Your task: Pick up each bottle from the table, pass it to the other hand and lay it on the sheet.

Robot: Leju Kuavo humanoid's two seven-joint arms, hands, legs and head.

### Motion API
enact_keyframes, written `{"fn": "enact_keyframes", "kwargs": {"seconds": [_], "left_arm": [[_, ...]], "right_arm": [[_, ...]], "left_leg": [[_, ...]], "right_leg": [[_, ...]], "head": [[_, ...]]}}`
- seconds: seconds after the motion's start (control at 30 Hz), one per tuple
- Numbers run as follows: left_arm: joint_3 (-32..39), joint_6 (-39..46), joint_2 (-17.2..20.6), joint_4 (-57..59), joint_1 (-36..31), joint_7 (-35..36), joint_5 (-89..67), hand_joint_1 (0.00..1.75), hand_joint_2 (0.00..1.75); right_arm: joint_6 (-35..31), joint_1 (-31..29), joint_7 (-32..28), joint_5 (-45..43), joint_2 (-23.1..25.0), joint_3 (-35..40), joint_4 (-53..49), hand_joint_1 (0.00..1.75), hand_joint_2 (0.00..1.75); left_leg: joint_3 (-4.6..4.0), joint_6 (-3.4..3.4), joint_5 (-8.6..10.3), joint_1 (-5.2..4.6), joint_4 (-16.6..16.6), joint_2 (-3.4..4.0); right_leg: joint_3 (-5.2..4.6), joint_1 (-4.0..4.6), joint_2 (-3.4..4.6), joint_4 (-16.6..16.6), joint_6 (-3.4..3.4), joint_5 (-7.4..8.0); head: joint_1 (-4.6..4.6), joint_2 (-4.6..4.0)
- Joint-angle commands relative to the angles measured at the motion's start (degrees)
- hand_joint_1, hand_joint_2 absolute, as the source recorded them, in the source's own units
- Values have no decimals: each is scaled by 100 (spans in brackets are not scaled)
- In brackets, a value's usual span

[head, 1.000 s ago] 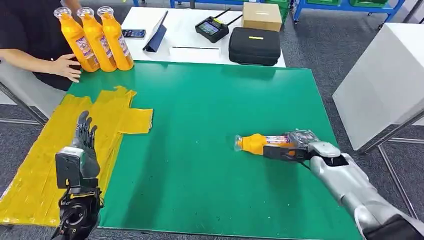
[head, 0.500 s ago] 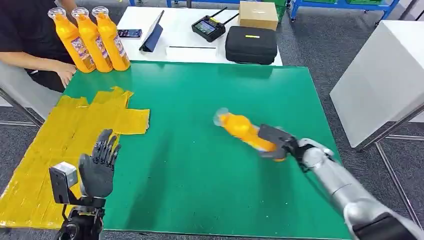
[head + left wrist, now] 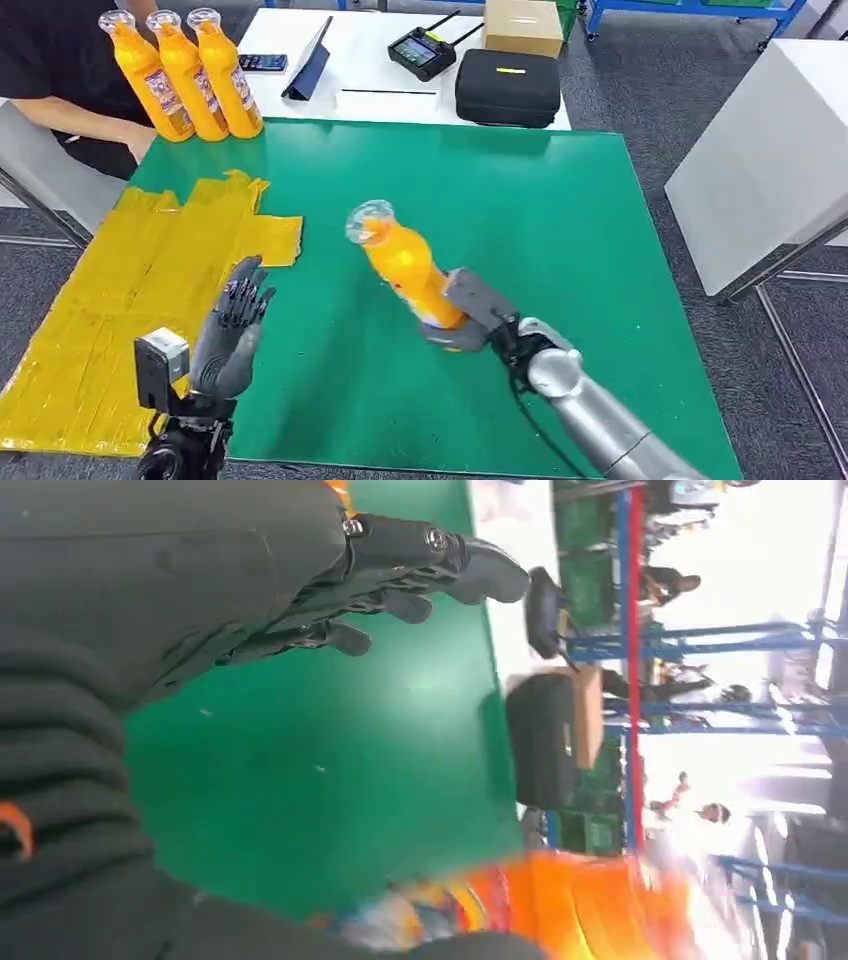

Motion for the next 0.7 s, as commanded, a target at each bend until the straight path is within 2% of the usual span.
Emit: {"fn": "enact_keyframes", "kwargs": {"seconds": [0.03,0.17,0.33,0.43,0.7], "left_arm": [[-530,209,-67,404,-609,121,-168,0,175],[-587,337,-133,480,-753,197,-287,0,175],[-568,338,-126,471,-730,194,-284,0,175],[-580,338,-146,445,-754,215,-320,0,175],[-742,-86,-261,407,-752,569,47,0,175]], "right_arm": [[-224,6,177,183,1070,272,241,175,175],[-264,121,342,437,1270,337,14,175,175],[-237,126,387,485,1265,303,-29,175,175],[-176,77,495,650,1473,330,-62,175,175],[-300,-91,796,1328,1830,546,-77,175,175]], "left_leg": [[25,5,-8,-3,-2,-2],[12,5,-4,3,-1,-3],[18,6,-6,-2,-2,-10],[13,5,-5,-1,0,-4],[13,7,-9,-3,4,2]], "right_leg": [[17,1,3,6,-36,-9],[9,3,0,3,-22,-5],[16,-1,-5,5,-29,-9],[9,0,0,6,-26,-6],[6,-2,7,11,-27,-9]], "head": [[0,0],[2,0],[2,0],[2,0],[2,0]]}}
